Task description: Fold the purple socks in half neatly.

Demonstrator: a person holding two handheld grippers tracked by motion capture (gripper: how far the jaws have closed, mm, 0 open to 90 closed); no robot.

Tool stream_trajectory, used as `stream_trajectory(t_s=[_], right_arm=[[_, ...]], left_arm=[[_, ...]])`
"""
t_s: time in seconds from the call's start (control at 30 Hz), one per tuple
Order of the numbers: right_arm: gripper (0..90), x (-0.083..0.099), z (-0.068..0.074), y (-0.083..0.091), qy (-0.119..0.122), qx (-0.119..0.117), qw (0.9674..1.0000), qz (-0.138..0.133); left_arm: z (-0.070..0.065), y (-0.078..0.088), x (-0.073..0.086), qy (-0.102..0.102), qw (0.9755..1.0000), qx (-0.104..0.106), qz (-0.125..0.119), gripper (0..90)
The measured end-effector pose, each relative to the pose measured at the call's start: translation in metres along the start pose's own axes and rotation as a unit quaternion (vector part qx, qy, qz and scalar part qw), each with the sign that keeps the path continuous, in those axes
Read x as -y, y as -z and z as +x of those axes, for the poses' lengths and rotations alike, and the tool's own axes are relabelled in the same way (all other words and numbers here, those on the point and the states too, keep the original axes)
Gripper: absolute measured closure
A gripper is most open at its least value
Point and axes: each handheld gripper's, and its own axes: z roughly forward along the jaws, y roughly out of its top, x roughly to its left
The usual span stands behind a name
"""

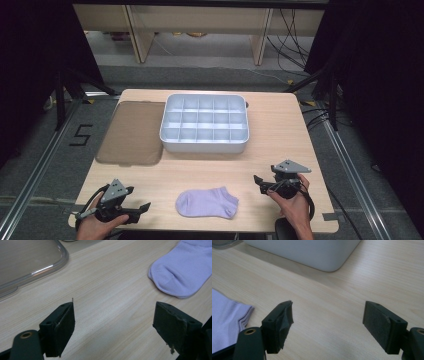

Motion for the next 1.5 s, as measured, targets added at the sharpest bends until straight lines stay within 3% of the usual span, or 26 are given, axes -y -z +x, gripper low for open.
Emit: stream_trajectory(t_s=[0.03,0.23,0.27,0.37,0.47,0.53,0.6,0.67,0.7,0.77,0.8,0.87,0.9,0.93,1.1,1.17,1.23,1.3,1.33,1.5], right_arm=[[25.7,0.0,-0.003,-0.002,0.019,-0.003,0.9998,-0.006],[29.2,-0.002,-0.001,-0.002,0.028,0.002,0.9996,-0.007],[30.2,-0.002,-0.001,-0.003,0.033,-0.003,0.9994,-0.006],[32.7,-0.004,0.001,-0.003,0.034,-0.013,0.9993,-0.004],[35.1,-0.005,0.005,-0.004,0.047,-0.017,0.9987,-0.004],[38.4,-0.007,0.008,-0.005,0.051,-0.03,0.9982,-0.002],[43.3,-0.008,0.011,-0.005,0.05,-0.042,0.9979,-0.004],[49.5,-0.009,0.015,-0.005,0.049,-0.061,0.997,-0.006],[53.7,-0.009,0.018,-0.006,0.05,-0.071,0.9962,-0.008],[59.2,-0.01,0.024,-0.006,0.056,-0.089,0.9944,-0.008],[62.7,-0.011,0.028,-0.007,0.063,-0.1,0.993,-0.002],[66.6,-0.011,0.034,-0.009,0.085,-0.098,0.9916,-0.001],[68.4,-0.012,0.037,-0.009,0.082,-0.106,0.991,0.005],[71.7,-0.012,0.038,-0.01,0.087,-0.112,0.9899,0.008],[82.2,-0.013,0.049,-0.014,0.11,-0.145,0.9832,0.006],[86.2,-0.013,0.053,-0.016,0.113,-0.147,0.9826,0.011],[88.9,-0.013,0.058,-0.017,0.123,-0.155,0.9802,0.013],[90.0,-0.013,0.063,-0.021,0.135,-0.172,0.9758,0.01],[90.0,-0.013,0.067,-0.02,0.131,-0.174,0.9759,0.015],[90.0,-0.01,0.082,-0.027,0.158,-0.19,0.9686,0.029]], left_arm=[[0.0,0.0,0.0,0.003,1.0,0.001,0.001,17.2],[-0.003,-0.003,0.001,-0.01,0.9998,0.007,0.013,17.0],[-0.002,-0.003,0.001,-0.023,0.9996,0.004,0.014,17.0],[-0.003,-0.003,0.001,-0.011,0.9999,0.004,0.012,17.0],[0.001,-0.002,0.0,-0.024,0.9995,0.0,0.022,16.9],[0.0,-0.003,0.001,-0.011,0.9998,0.0,0.017,17.0],[0.001,-0.002,0.0,-0.024,0.9995,0.0,0.019,17.0],[0.0,-0.003,0.0,-0.022,0.9996,-0.003,0.019,16.9],[-0.001,-0.004,0.001,-0.018,0.9998,0.003,0.011,17.0],[0.001,-0.003,0.001,-0.025,0.9994,-0.002,0.023,17.0],[0.001,-0.004,0.001,-0.012,0.9998,-0.001,0.019,17.0],[0.002,-0.004,0.002,-0.017,0.9998,0.001,0.011,16.9],[0.004,-0.003,0.001,-0.023,0.9996,0.003,0.017,16.6],[0.002,-0.004,0.001,-0.008,0.9999,0.004,0.011,16.3],[0.003,-0.003,0.001,-0.02,0.9997,-0.001,0.014,16.3],[0.002,-0.004,0.001,-0.016,0.9998,-0.002,0.012,16.3],[0.003,-0.003,0.001,-0.022,0.9996,-0.001,0.017,16.3],[0.002,-0.004,0.001,-0.02,0.9997,-0.001,0.015,16.3],[0.002,-0.004,0.001,-0.017,0.9997,-0.003,0.015,16.3],[-0.002,-0.006,0.001,-0.017,0.9996,0.002,0.021,16.3]])
